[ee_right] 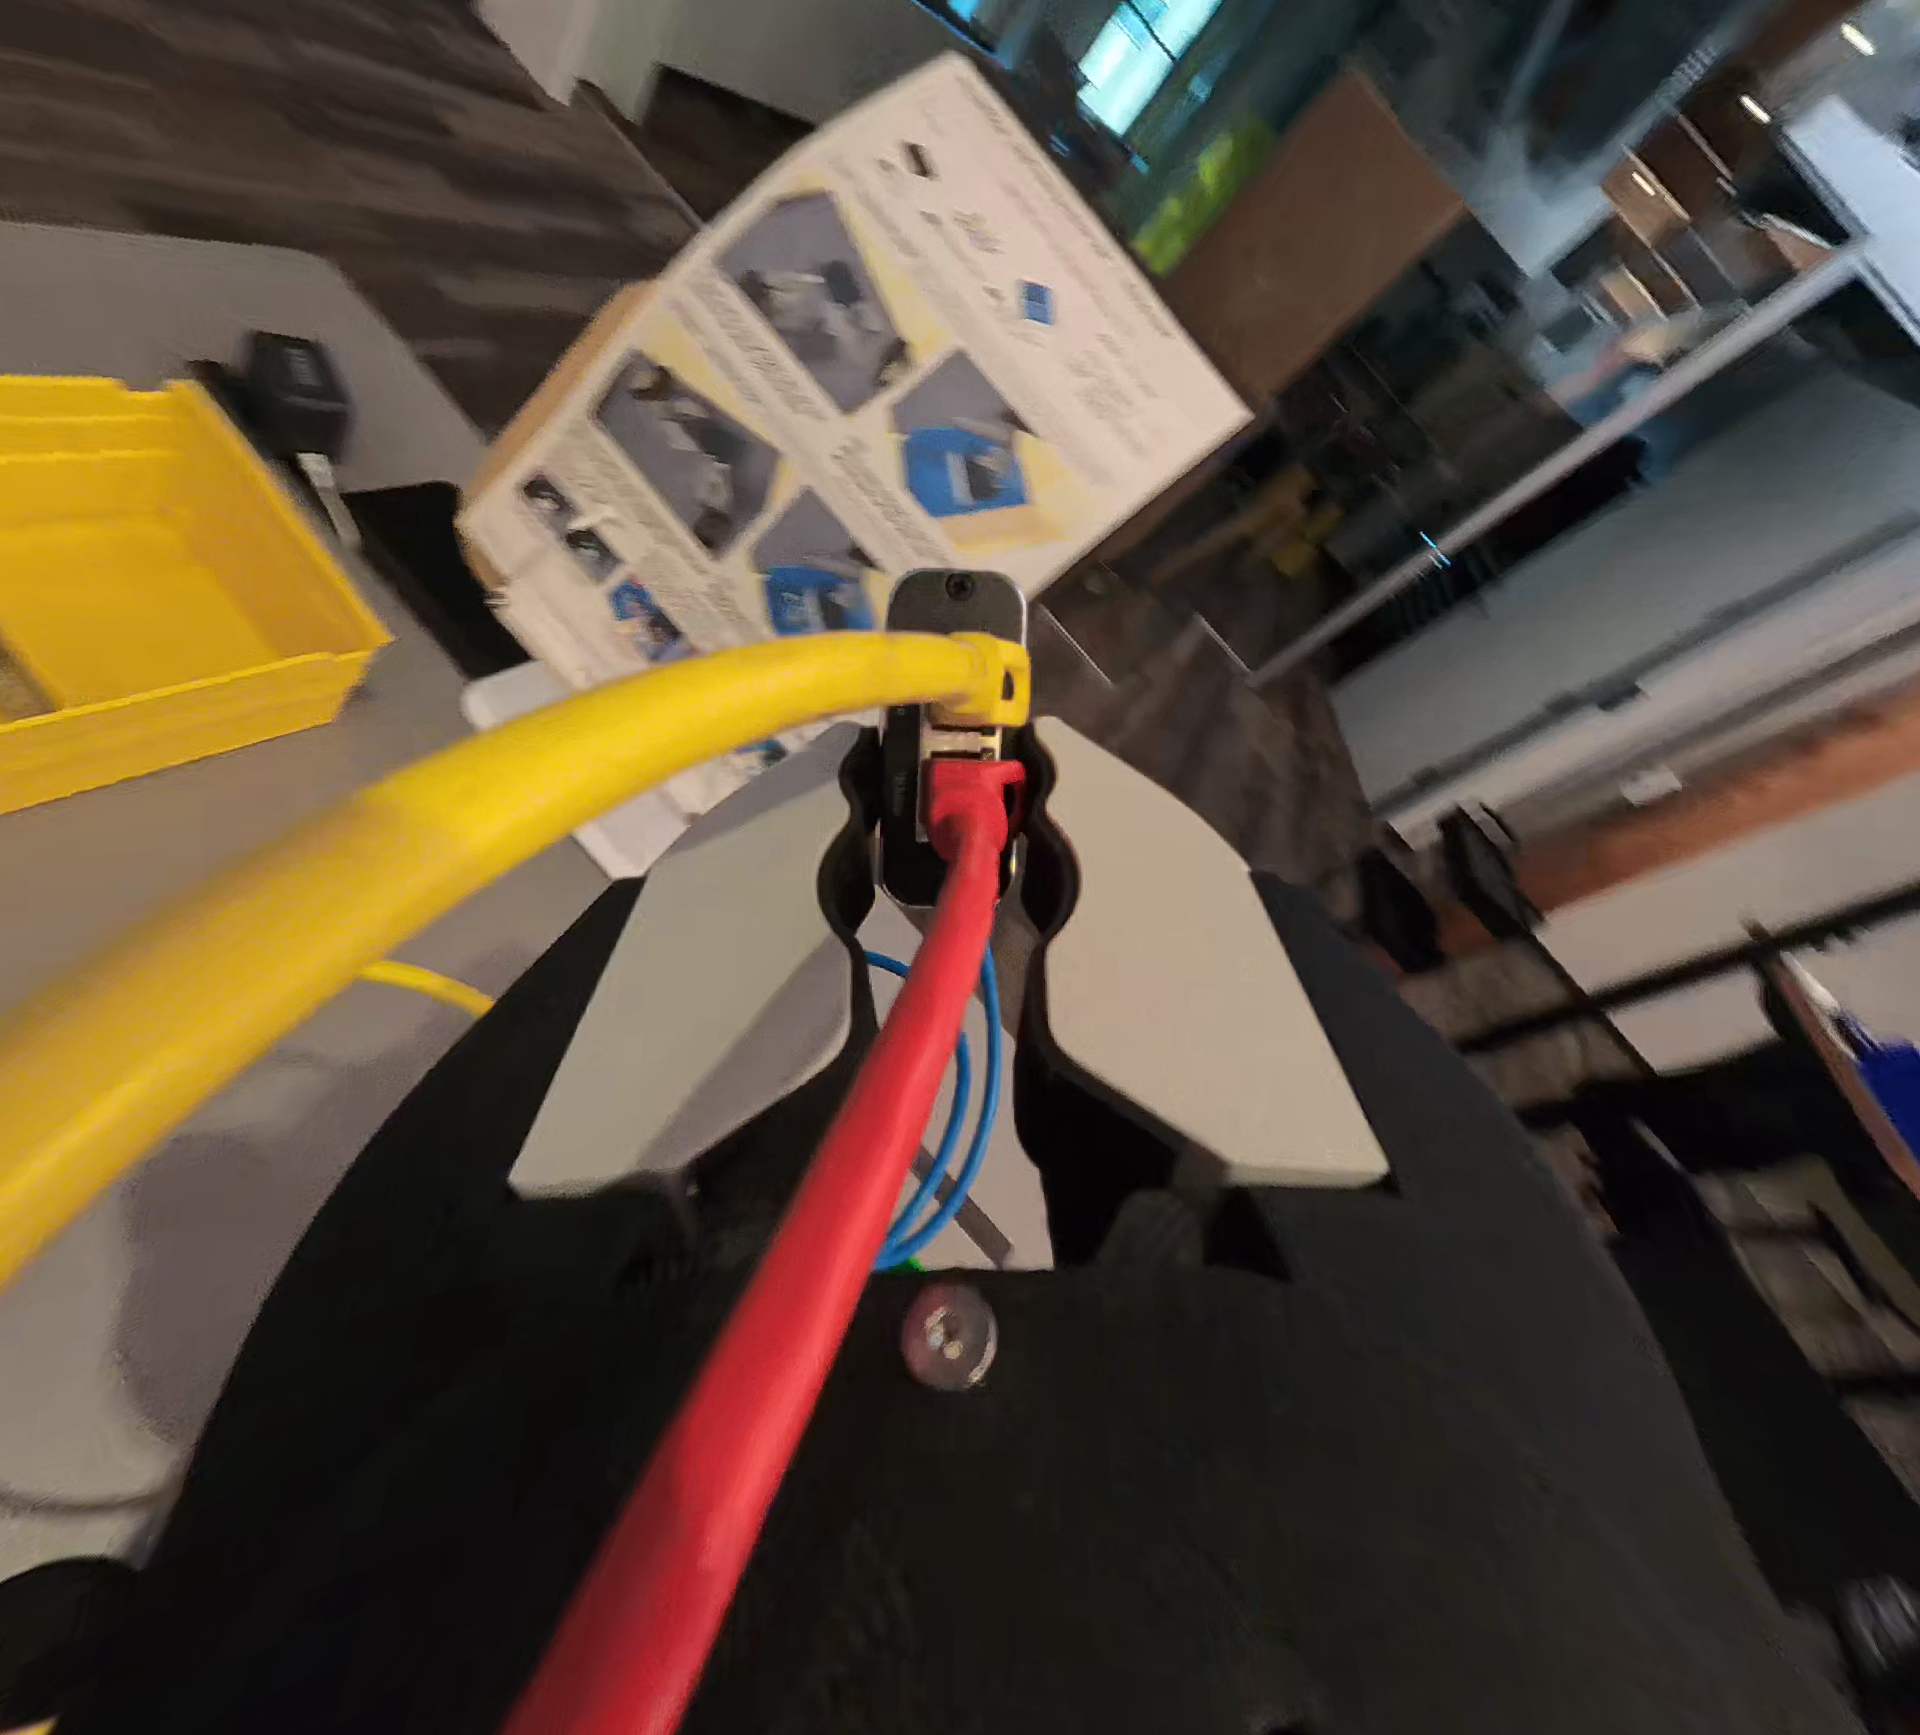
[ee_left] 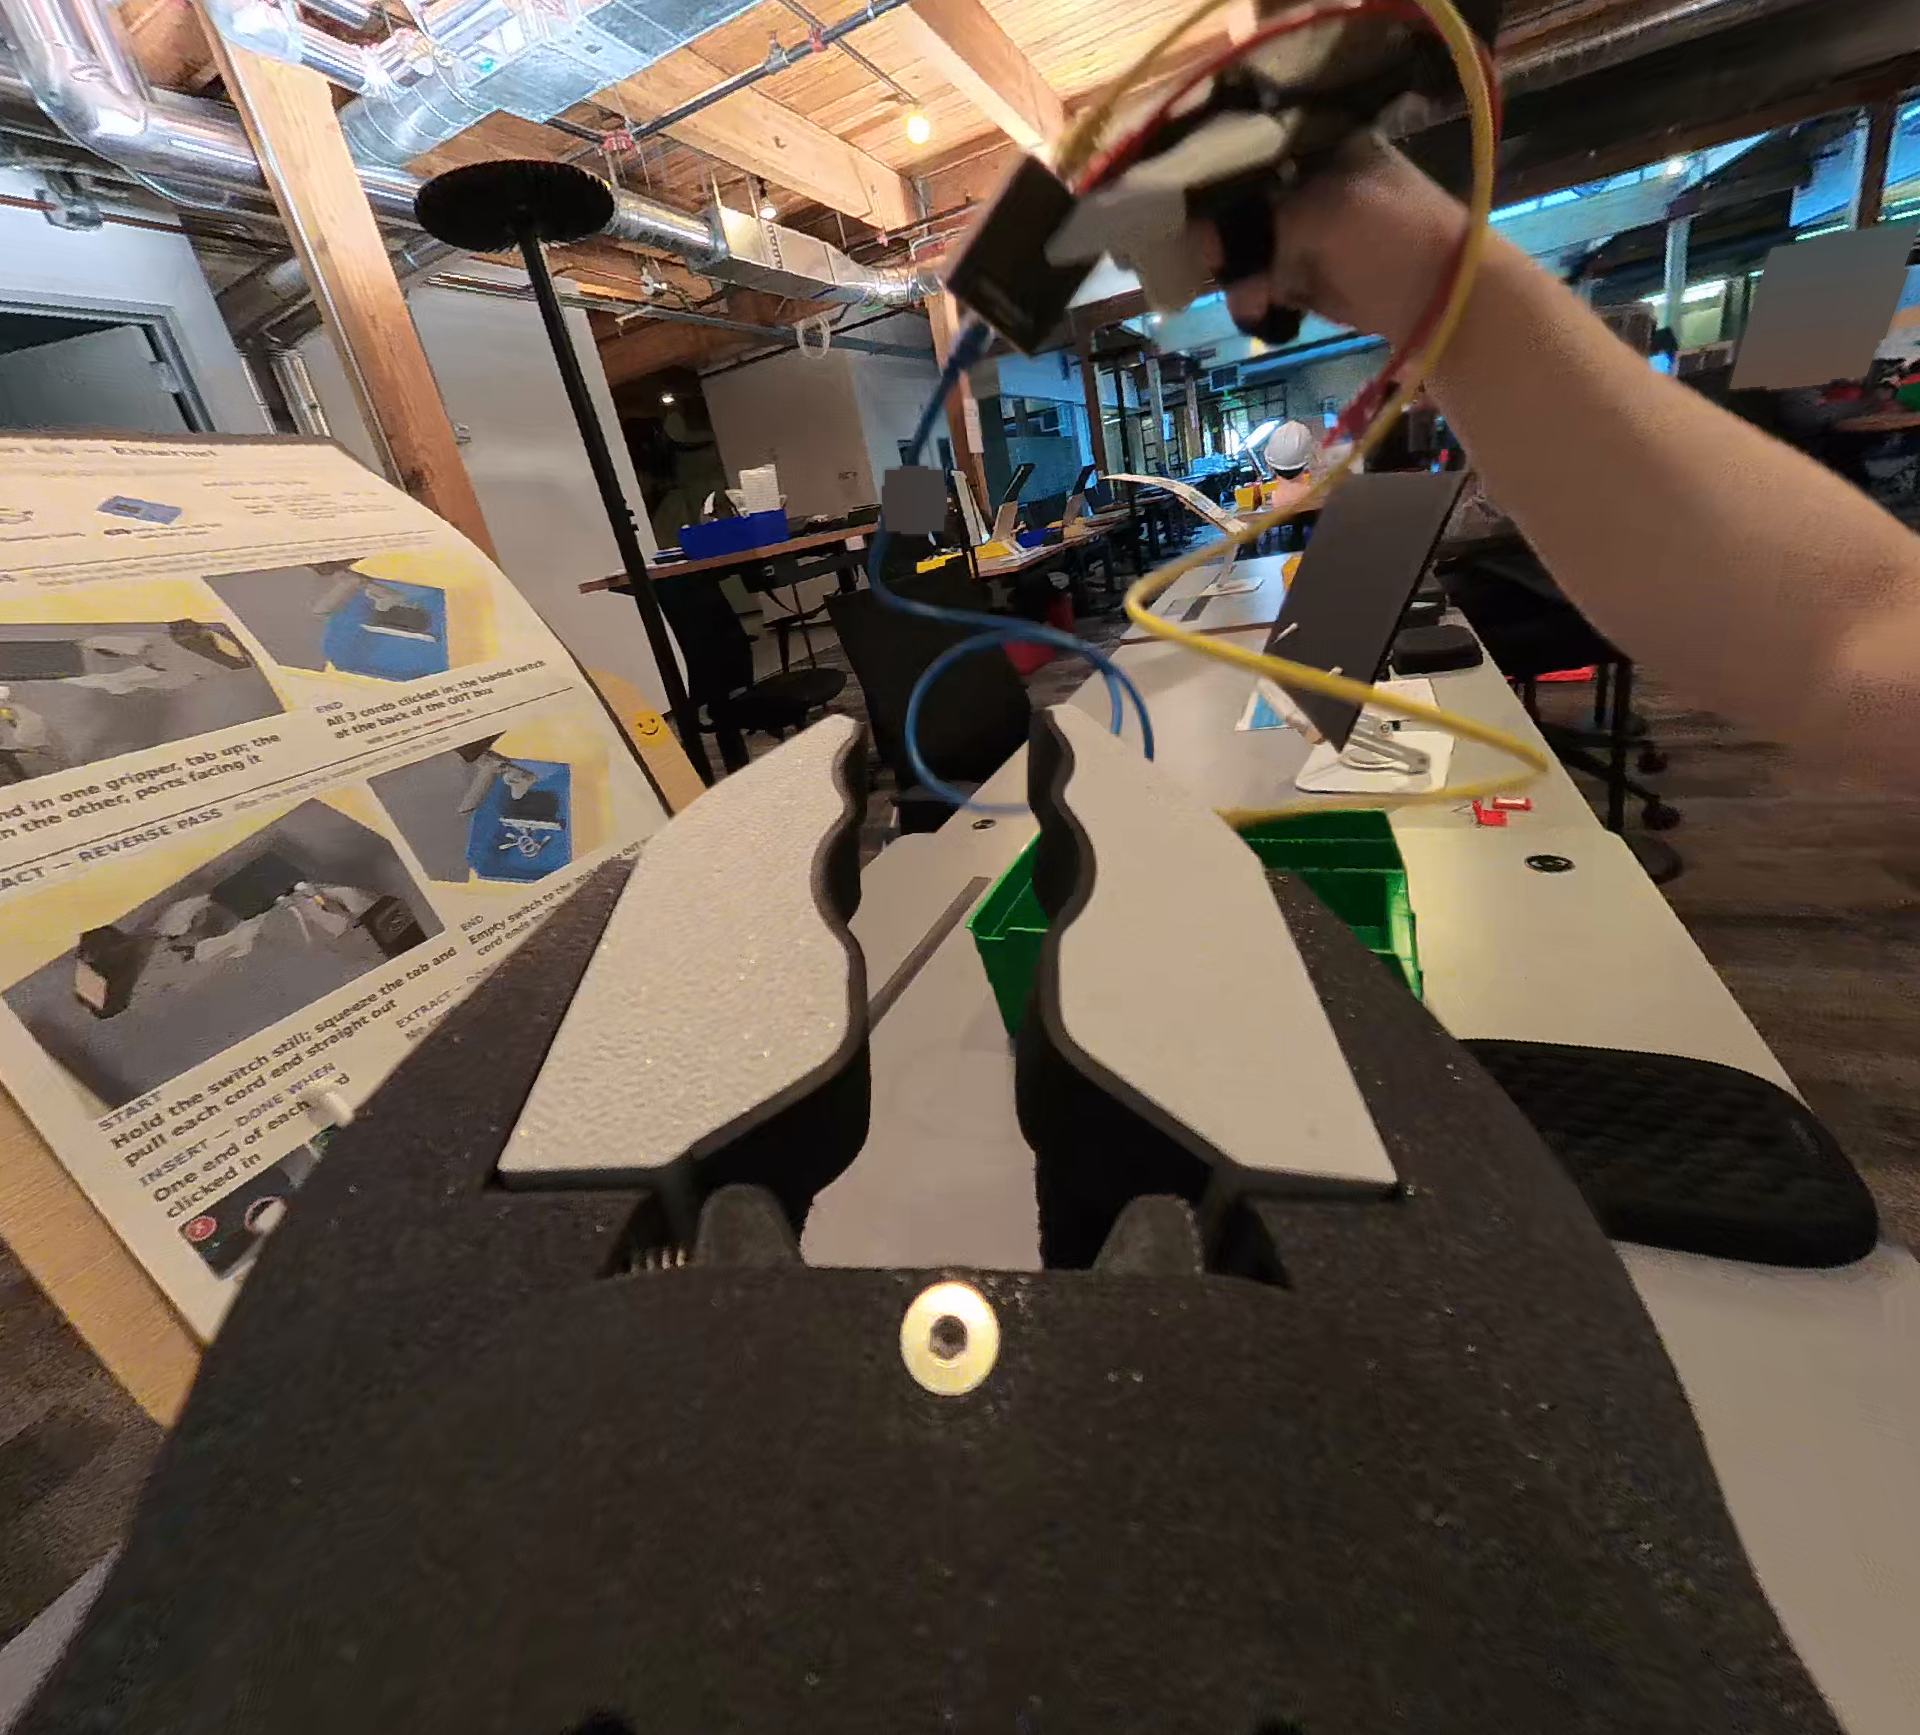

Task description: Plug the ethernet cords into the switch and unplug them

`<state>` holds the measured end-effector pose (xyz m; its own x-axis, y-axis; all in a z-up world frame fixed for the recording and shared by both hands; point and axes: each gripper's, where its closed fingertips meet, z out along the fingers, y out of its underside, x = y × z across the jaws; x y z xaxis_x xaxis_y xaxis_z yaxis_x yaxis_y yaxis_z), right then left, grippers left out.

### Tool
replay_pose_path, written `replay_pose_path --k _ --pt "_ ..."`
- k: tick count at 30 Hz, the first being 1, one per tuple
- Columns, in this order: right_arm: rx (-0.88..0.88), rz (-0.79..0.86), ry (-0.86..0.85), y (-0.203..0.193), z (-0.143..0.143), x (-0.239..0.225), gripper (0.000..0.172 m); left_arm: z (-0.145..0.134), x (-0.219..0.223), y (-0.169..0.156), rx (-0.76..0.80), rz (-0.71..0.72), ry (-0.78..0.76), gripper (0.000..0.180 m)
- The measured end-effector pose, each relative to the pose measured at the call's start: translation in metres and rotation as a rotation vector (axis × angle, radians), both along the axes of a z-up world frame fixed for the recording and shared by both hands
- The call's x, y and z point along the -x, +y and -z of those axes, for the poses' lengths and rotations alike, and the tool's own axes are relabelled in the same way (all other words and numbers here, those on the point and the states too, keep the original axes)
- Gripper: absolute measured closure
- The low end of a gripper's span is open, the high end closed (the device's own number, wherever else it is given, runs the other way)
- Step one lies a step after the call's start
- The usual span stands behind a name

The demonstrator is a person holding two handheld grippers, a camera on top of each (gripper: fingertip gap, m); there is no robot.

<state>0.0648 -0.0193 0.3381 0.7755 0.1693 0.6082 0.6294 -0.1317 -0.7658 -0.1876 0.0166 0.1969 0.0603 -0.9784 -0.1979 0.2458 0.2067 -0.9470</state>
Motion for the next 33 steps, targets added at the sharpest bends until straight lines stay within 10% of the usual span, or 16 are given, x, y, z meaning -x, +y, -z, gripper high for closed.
replay_pose_path --k 9,33 --pt "0.129 0.597 -0.039 0.013 -0.043 -0.112 0.146 0.017 -0.022 -0.014 -0.034 0.027 0.123 0.152" --pt "0.366 0.864 0.369 0.026 0.131 -0.246 0.146 0.043 -0.045 -0.016 -0.055 0.055 0.256 0.150"
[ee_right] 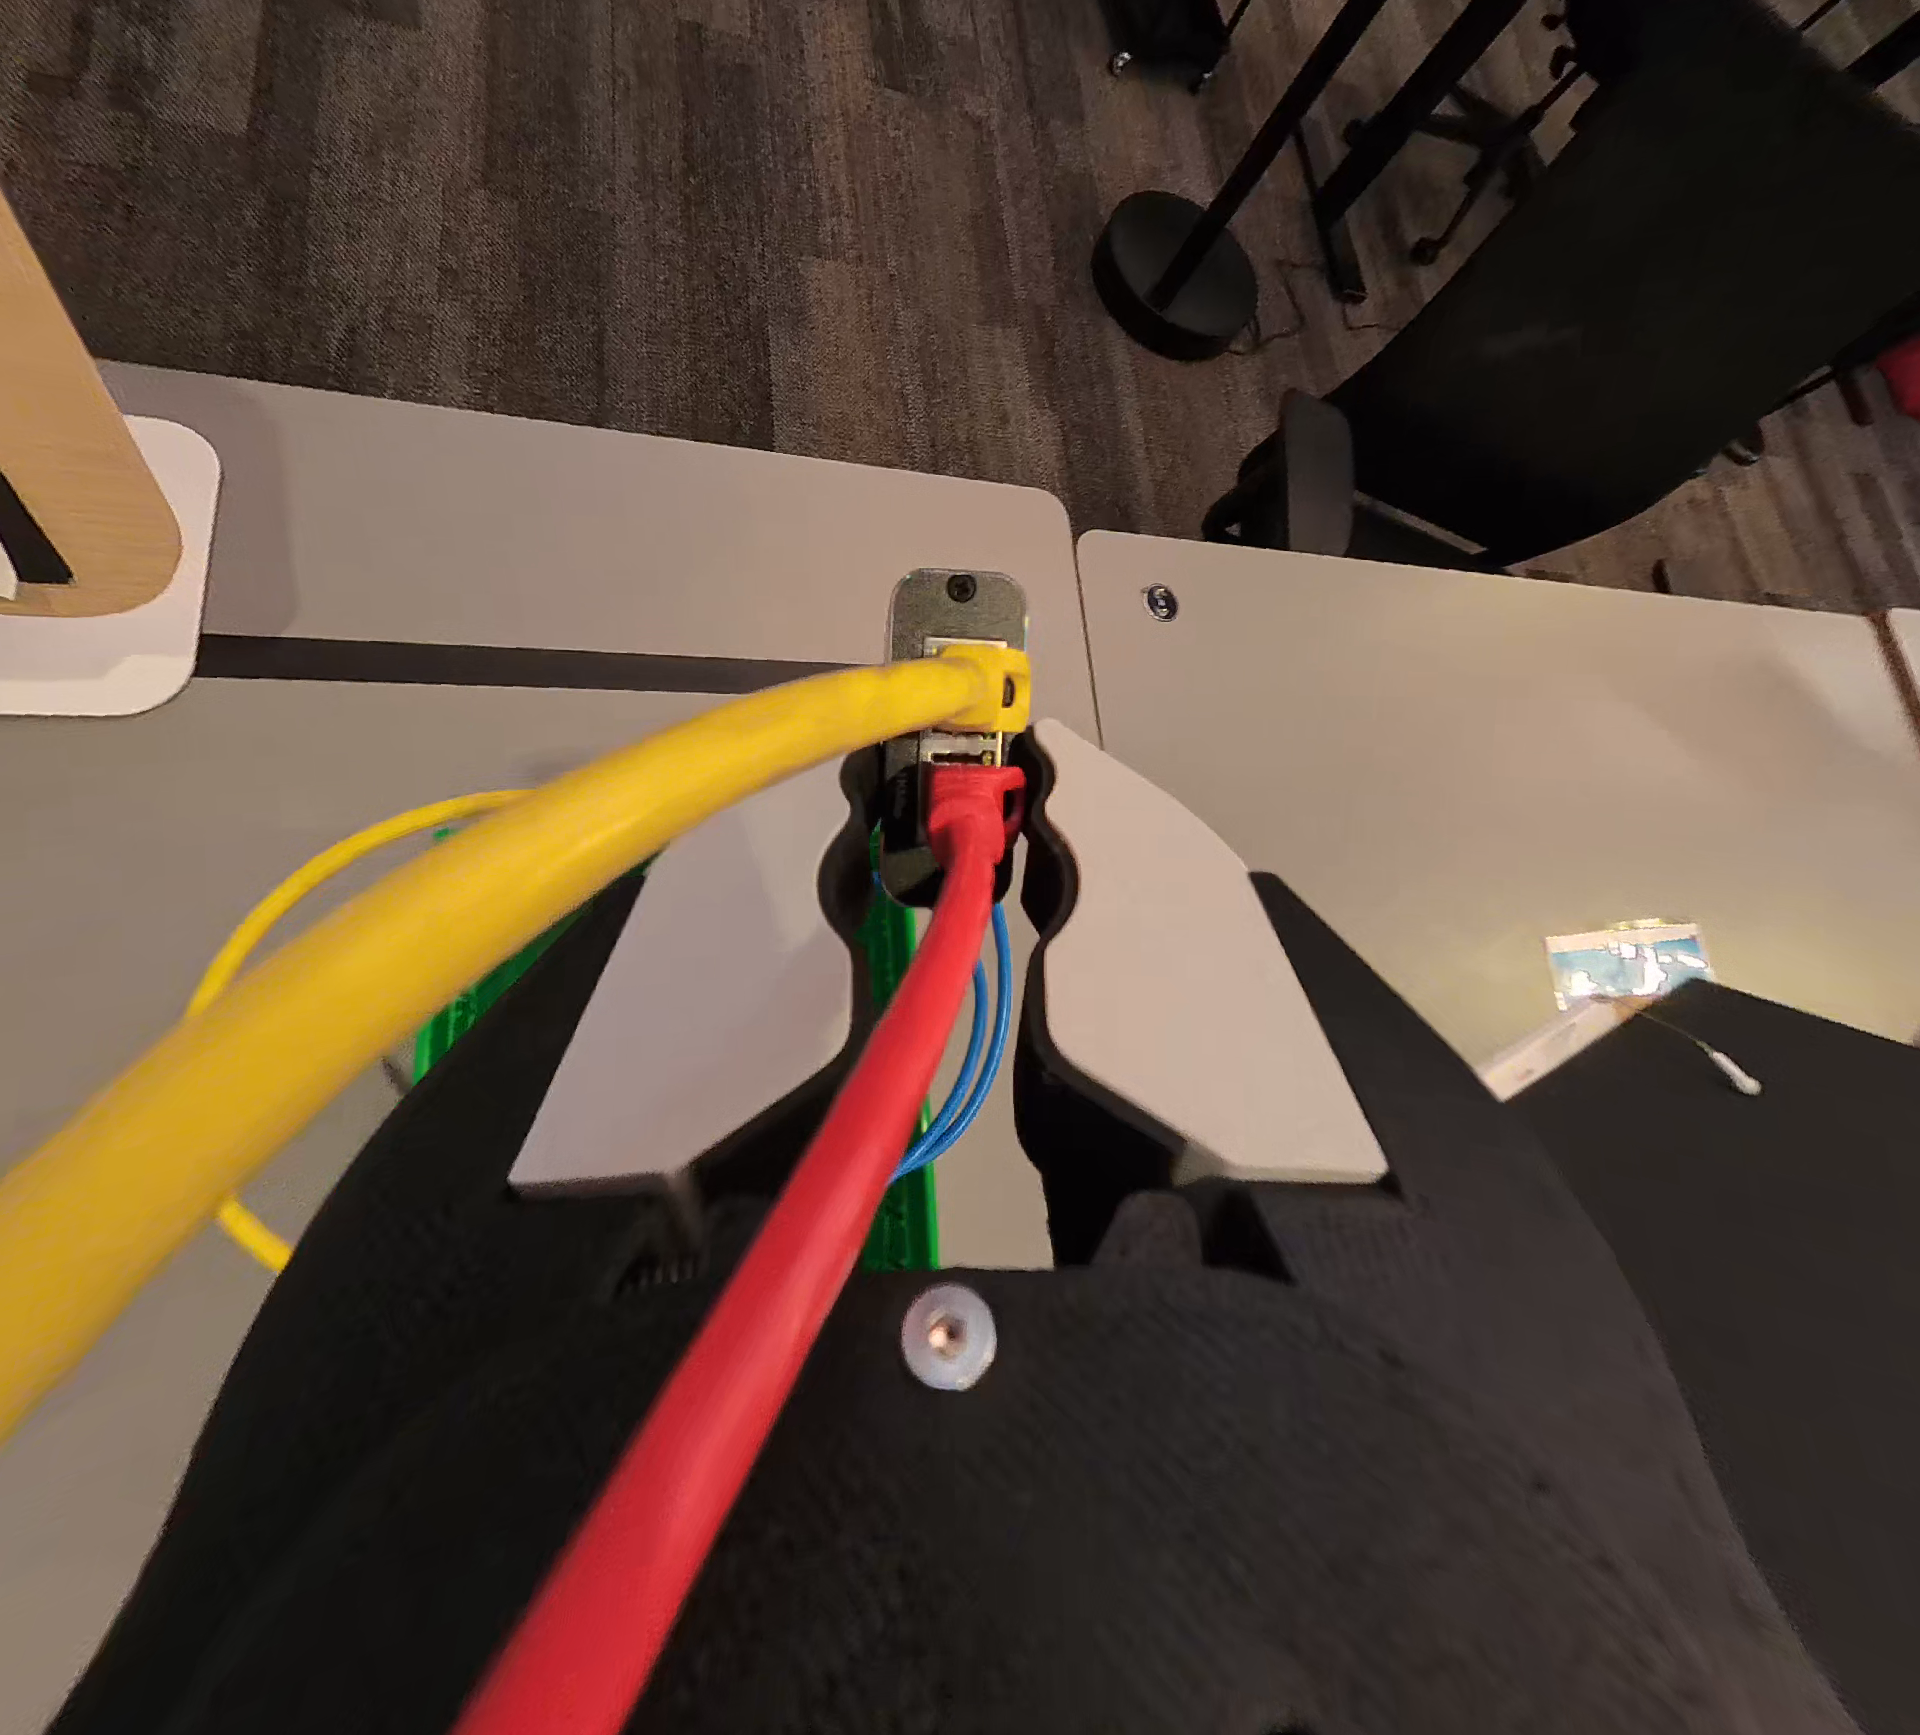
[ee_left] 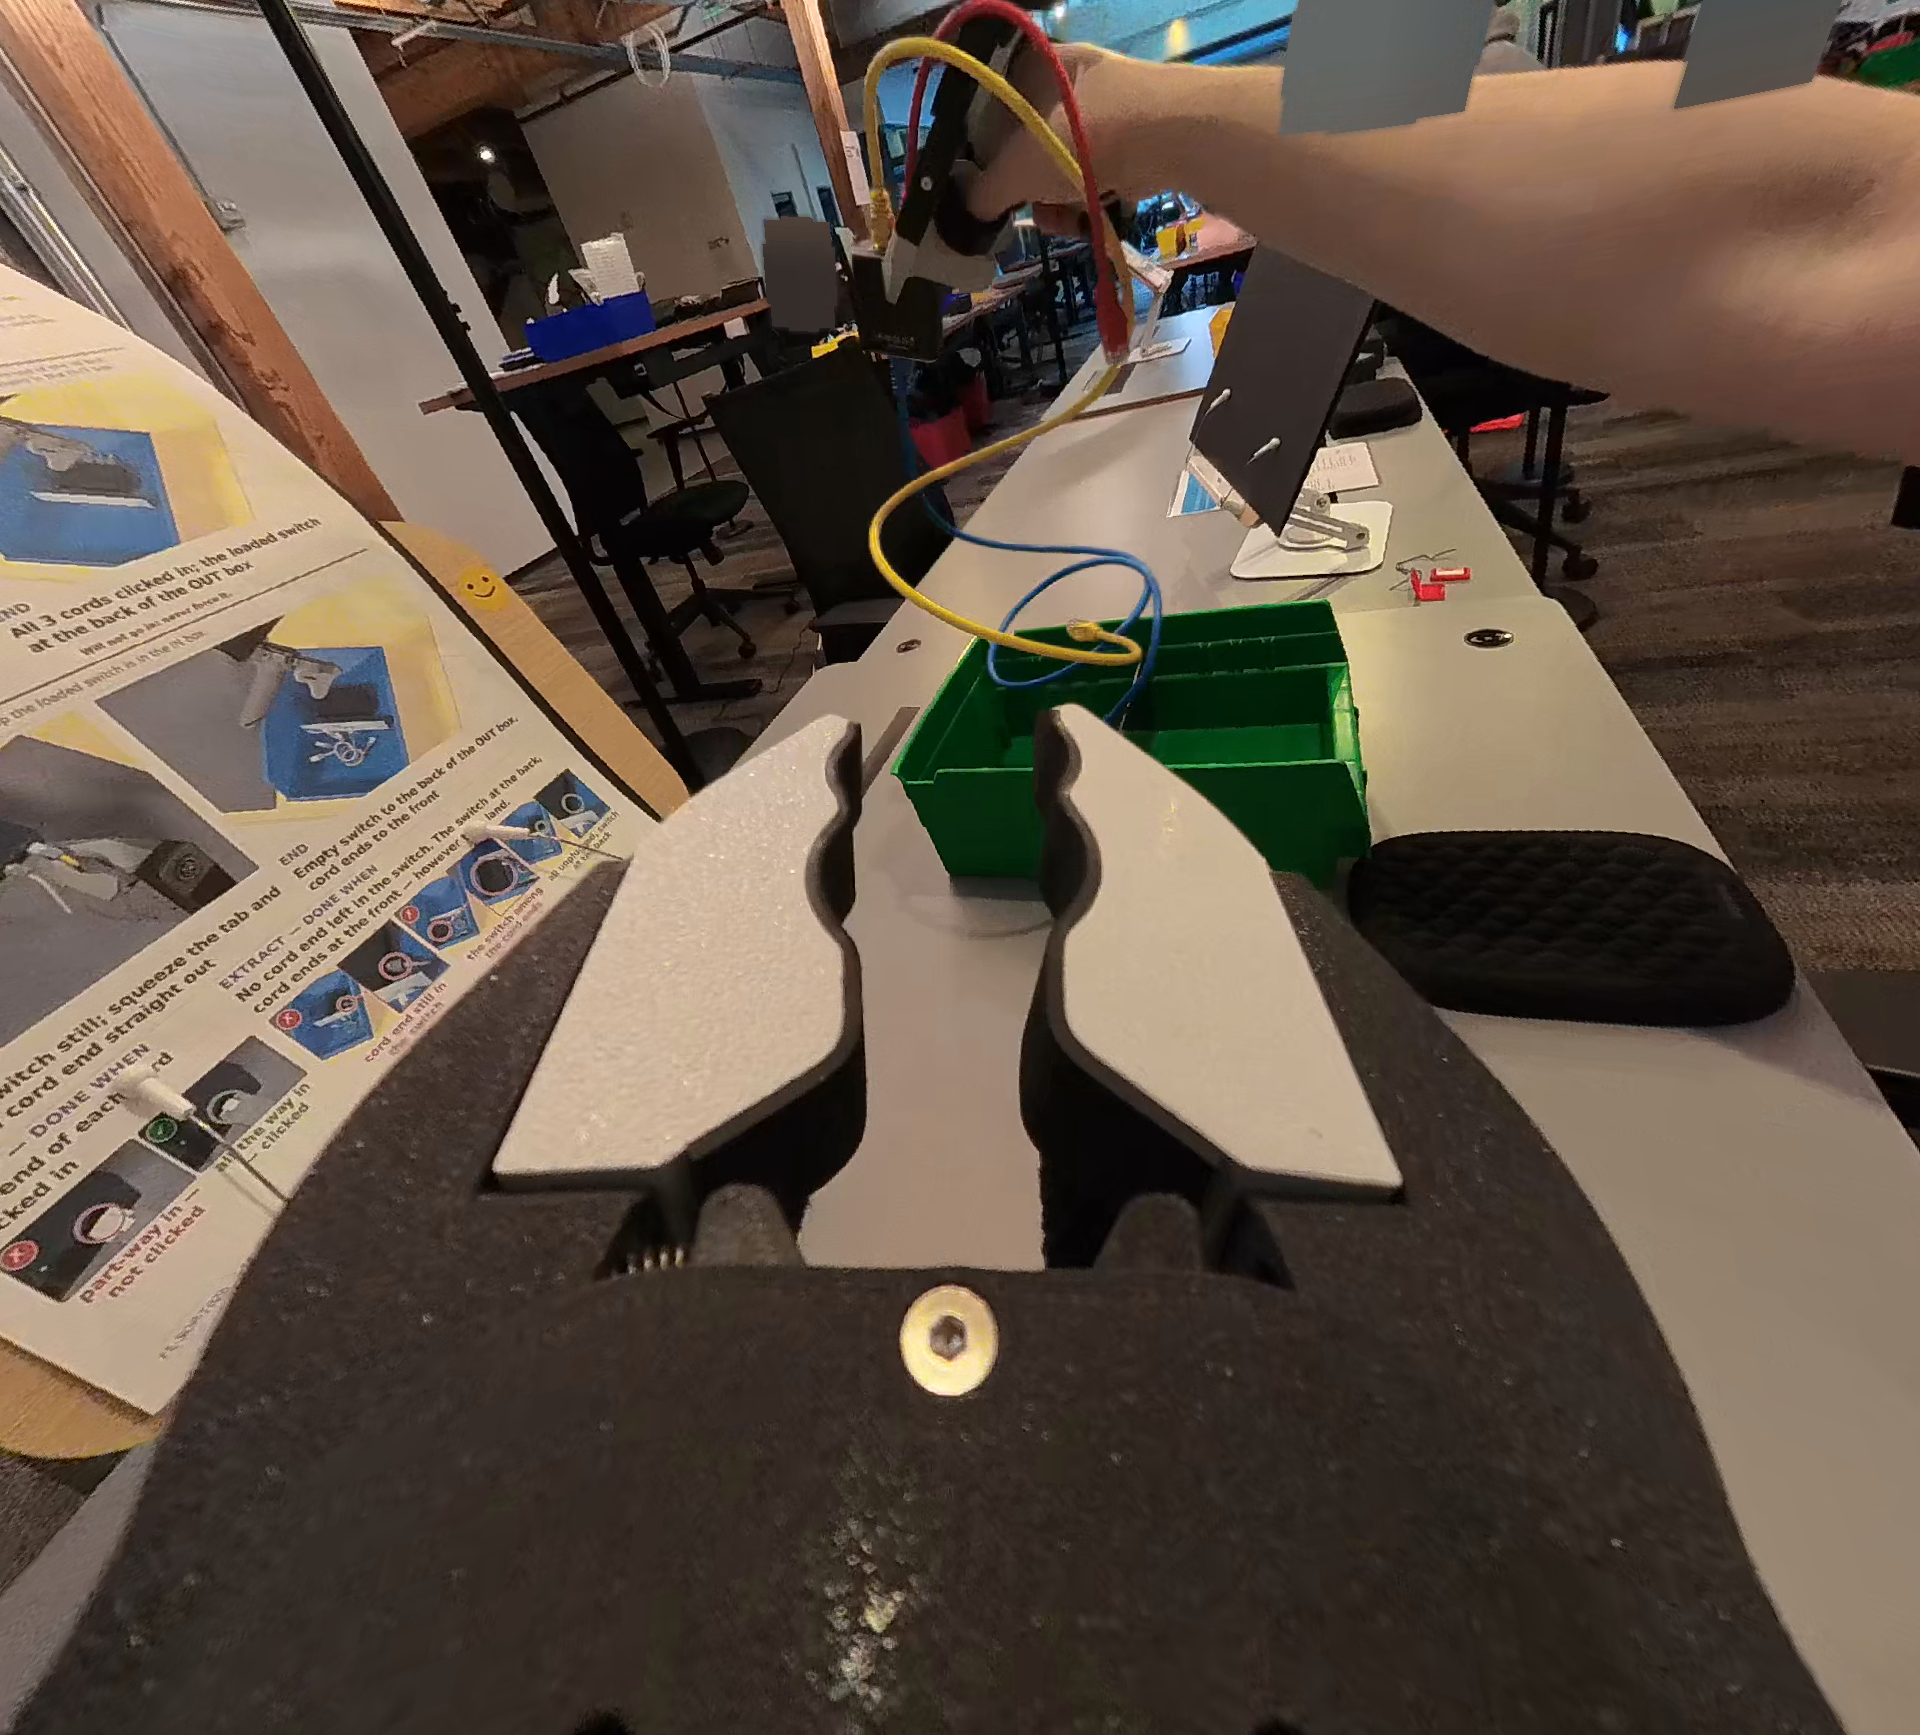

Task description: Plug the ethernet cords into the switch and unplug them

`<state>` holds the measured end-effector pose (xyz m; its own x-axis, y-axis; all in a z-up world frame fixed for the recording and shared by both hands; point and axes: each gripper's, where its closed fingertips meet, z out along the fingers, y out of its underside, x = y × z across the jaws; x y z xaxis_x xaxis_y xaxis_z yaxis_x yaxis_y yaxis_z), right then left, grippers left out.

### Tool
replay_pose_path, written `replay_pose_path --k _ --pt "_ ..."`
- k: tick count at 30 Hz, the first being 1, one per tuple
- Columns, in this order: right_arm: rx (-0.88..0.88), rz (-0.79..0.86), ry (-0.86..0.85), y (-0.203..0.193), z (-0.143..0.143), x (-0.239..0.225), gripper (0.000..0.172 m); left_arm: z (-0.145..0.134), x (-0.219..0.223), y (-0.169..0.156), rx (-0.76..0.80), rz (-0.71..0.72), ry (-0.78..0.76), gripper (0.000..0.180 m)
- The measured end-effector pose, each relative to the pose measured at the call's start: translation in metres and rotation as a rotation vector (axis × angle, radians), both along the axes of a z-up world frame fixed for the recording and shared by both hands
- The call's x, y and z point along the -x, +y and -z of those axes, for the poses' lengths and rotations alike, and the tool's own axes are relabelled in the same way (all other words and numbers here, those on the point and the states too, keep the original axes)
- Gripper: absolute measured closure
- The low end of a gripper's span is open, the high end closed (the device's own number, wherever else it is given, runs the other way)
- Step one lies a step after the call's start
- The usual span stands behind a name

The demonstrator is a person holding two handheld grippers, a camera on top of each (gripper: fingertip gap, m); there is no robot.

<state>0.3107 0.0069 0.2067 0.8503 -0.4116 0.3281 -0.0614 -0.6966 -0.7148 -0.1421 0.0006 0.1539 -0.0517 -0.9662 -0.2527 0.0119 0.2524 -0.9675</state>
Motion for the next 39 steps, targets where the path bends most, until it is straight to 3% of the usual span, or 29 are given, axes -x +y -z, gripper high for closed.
replay_pose_path --k 5,11,15,20,25,33,39 --pt "-0.013 0.035 0.093 0.002 0.029 -0.007 0.146 0.007 -0.006 -0.001 -0.020 -0.011 0.035 0.149" --pt "0.147 0.070 0.297 -0.021 0.093 -0.009 0.146 0.013 -0.010 0.001 -0.015 -0.008 0.058 0.148" --pt "0.161 0.041 0.517 -0.027 0.125 0.003 0.146 0.018 -0.015 0.002 -0.014 -0.013 0.082 0.148" --pt "0.202 0.040 0.598 -0.024 0.167 -0.002 0.146 0.024 -0.020 -0.001 -0.024 -0.006 0.111 0.148" --pt "0.261 -0.043 0.804 -0.013 0.216 0.019 0.145 0.033 -0.025 0.000 -0.040 -0.012 0.151 0.147" --pt "0.171 -0.203 1.009 0.010 0.252 0.032 0.146 0.045 -0.035 0.000 -0.049 -0.008 0.205 0.147" --pt "0.098 -0.348 0.912 0.022 0.258 0.023 0.145 0.058 -0.043 -0.002 -0.066 -0.004 0.264 0.147"
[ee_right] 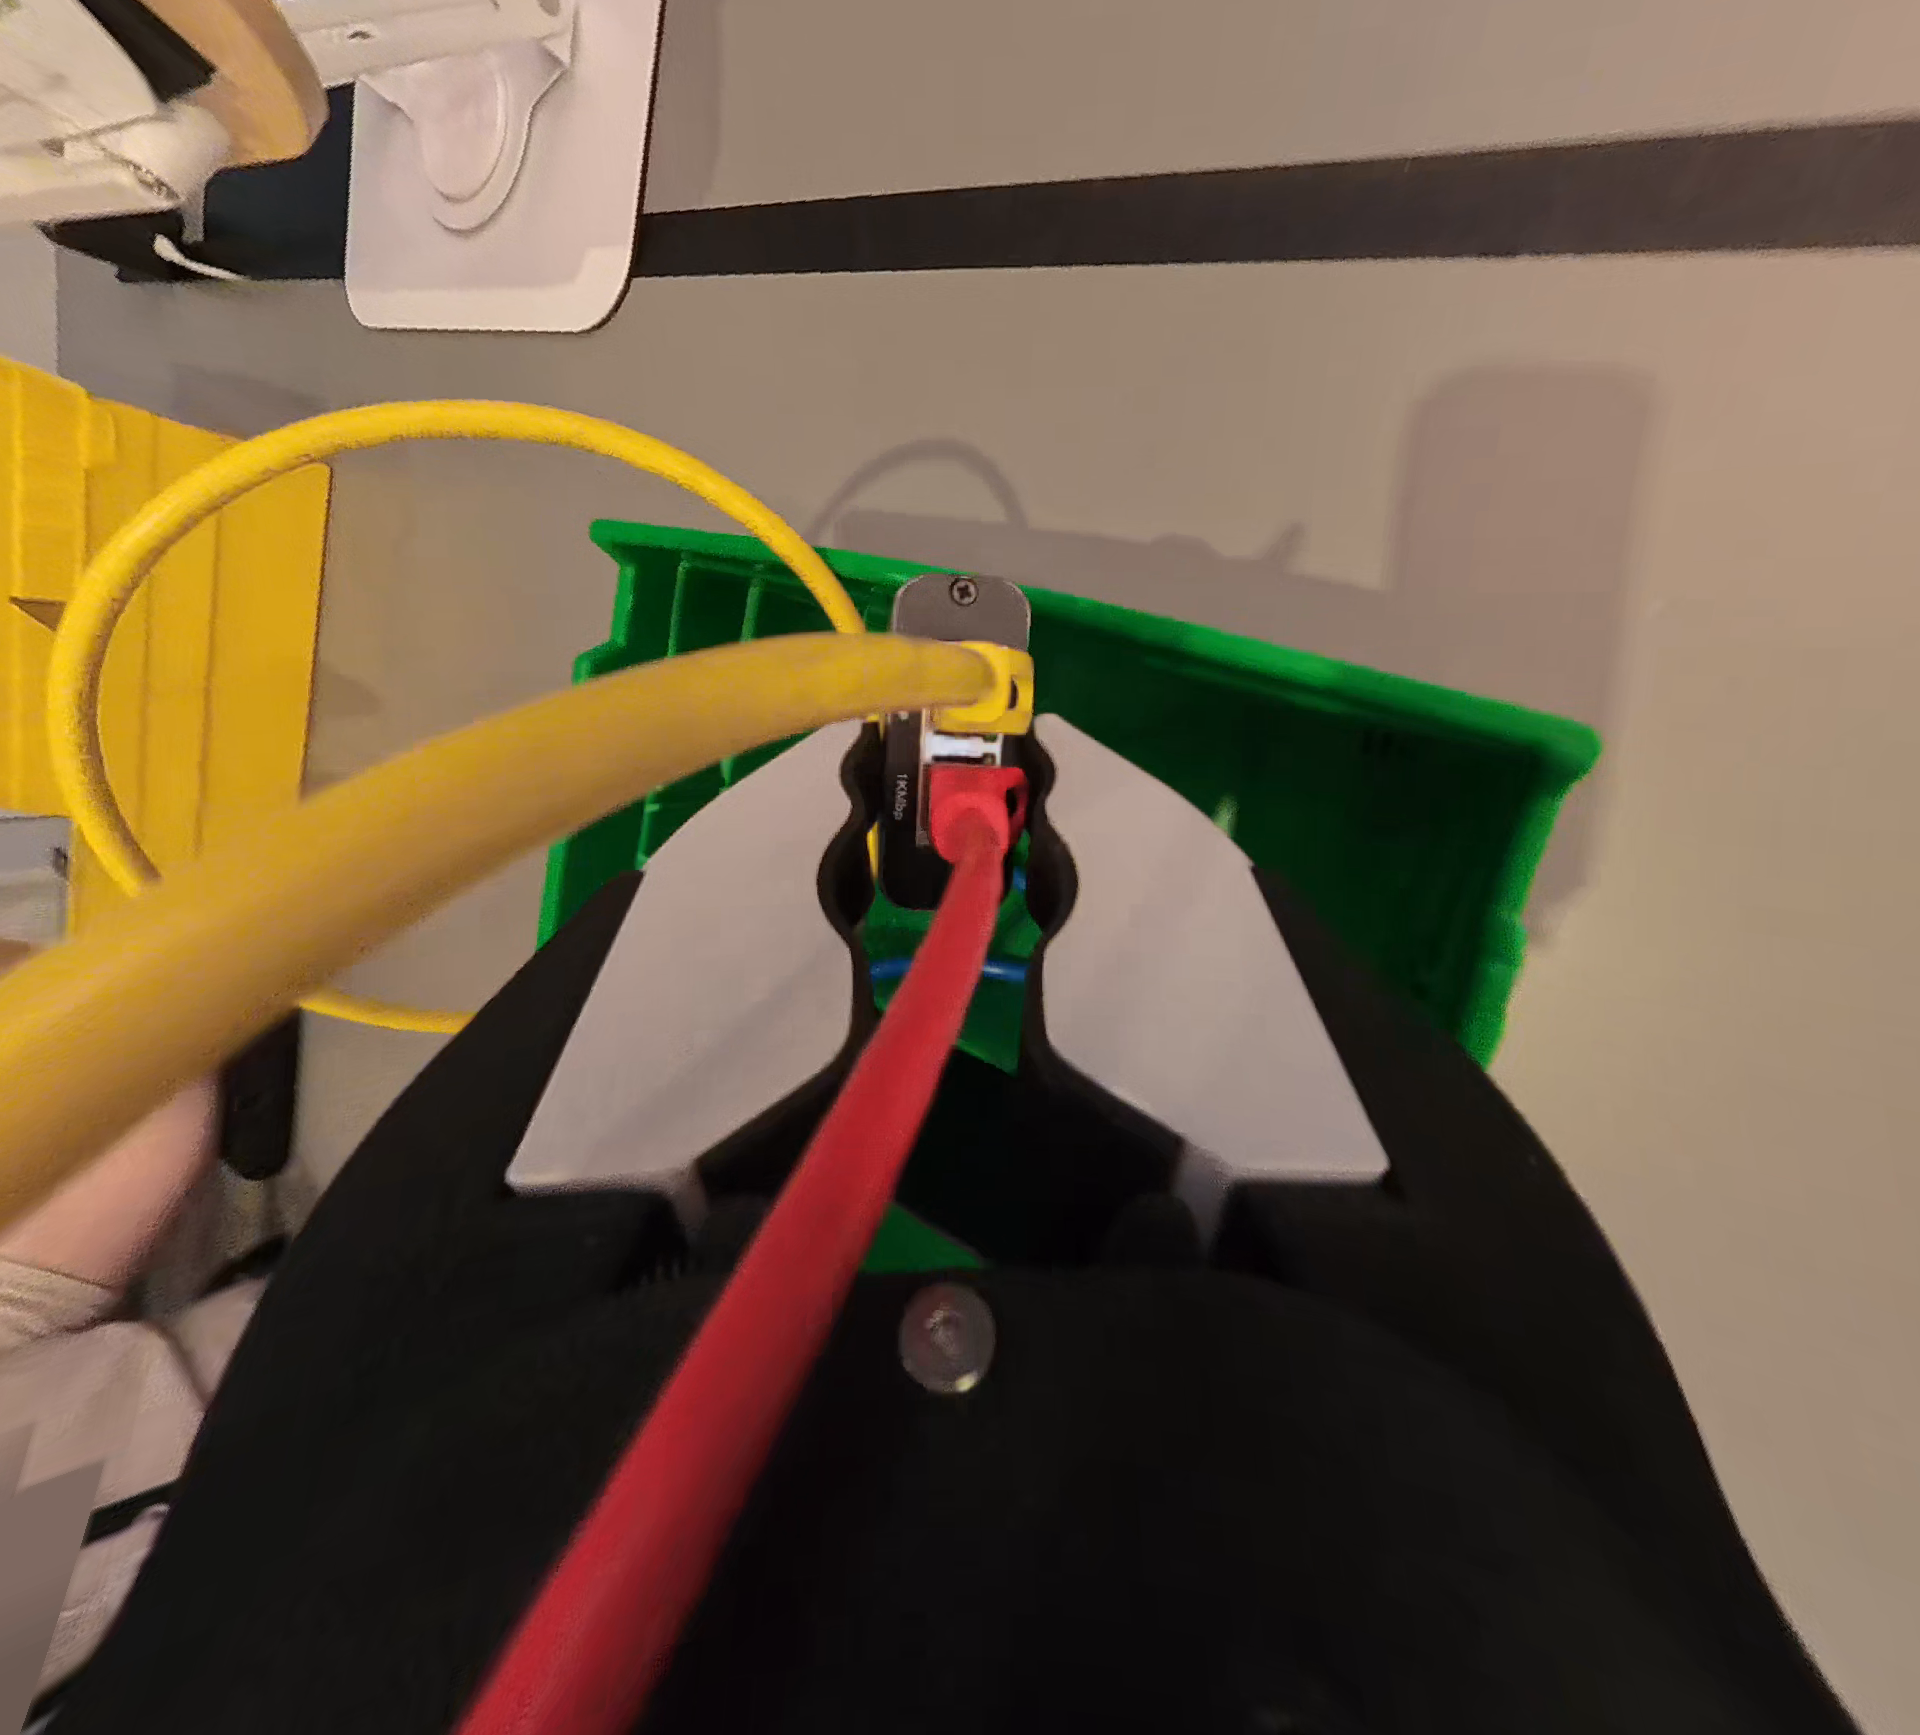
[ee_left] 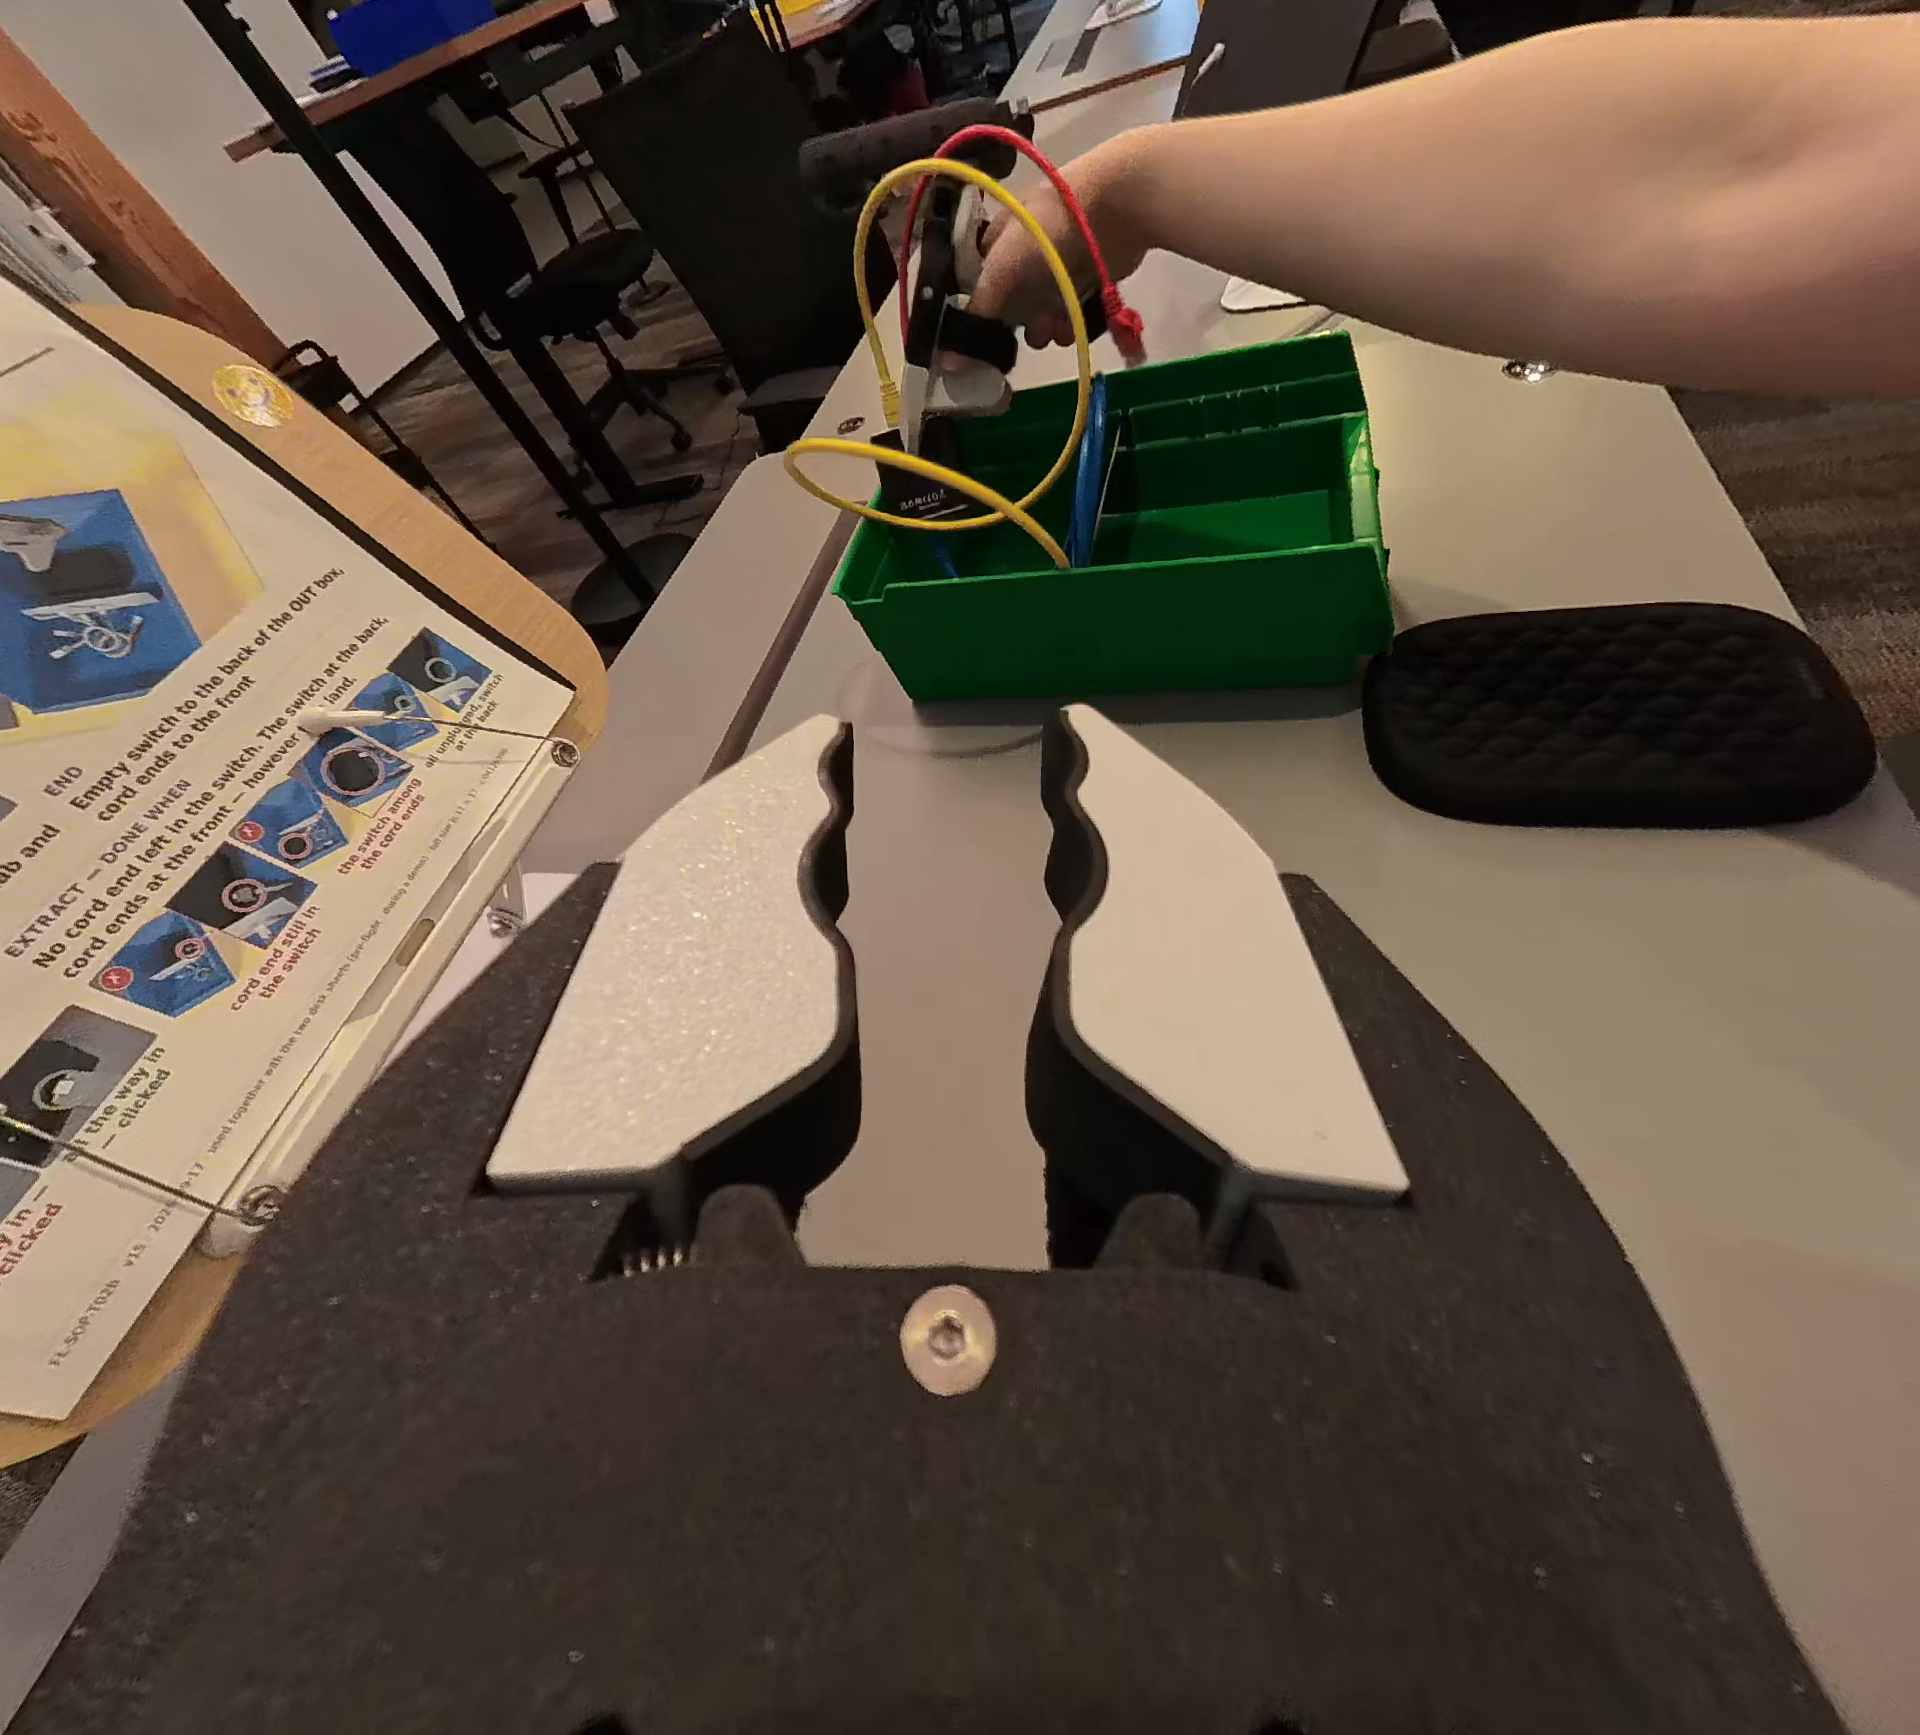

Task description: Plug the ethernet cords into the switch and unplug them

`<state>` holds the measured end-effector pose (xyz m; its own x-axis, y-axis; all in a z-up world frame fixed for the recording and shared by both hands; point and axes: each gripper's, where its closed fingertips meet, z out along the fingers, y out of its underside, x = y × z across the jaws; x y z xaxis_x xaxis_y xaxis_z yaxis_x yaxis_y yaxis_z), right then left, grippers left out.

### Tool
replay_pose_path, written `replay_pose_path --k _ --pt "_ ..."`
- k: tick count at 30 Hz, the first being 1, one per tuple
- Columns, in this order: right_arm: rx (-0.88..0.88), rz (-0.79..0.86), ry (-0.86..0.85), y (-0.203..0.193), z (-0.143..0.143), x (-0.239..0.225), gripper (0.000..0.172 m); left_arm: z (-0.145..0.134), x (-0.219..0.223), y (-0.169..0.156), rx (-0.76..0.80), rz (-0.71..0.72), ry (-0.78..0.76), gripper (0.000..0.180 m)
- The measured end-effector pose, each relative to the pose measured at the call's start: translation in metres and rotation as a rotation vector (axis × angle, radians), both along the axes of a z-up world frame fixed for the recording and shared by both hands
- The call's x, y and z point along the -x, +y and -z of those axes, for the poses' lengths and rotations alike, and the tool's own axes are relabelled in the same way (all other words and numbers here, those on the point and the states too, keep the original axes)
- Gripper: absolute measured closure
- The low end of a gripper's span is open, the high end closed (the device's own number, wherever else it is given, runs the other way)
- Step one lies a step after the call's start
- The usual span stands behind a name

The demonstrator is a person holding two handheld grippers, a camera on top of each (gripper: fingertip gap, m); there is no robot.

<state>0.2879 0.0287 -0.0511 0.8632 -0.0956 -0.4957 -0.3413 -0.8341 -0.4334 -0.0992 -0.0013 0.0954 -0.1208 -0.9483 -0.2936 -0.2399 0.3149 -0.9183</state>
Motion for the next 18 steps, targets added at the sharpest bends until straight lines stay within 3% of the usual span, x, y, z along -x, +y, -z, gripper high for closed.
replay_pose_path --k 8,12,16,18 --pt "-0.065 -0.112 -0.120 -0.015 -0.018 -0.012 0.134 0.010 -0.006 -0.002 -0.020 0.003 0.044 0.146" --pt "-0.097 -0.272 -0.410 -0.019 -0.031 -0.020 0.134 0.011 -0.007 -0.004 -0.025 0.009 0.050 0.147" --pt "-0.011 -0.419 -0.657 -0.023 -0.035 -0.023 0.127 0.014 -0.008 -0.005 -0.031 0.010 0.066 0.146" --pt "0.068 -0.485 -0.711 -0.031 -0.035 -0.023 0.137 0.016 -0.009 -0.005 -0.033 0.009 0.075 0.146"
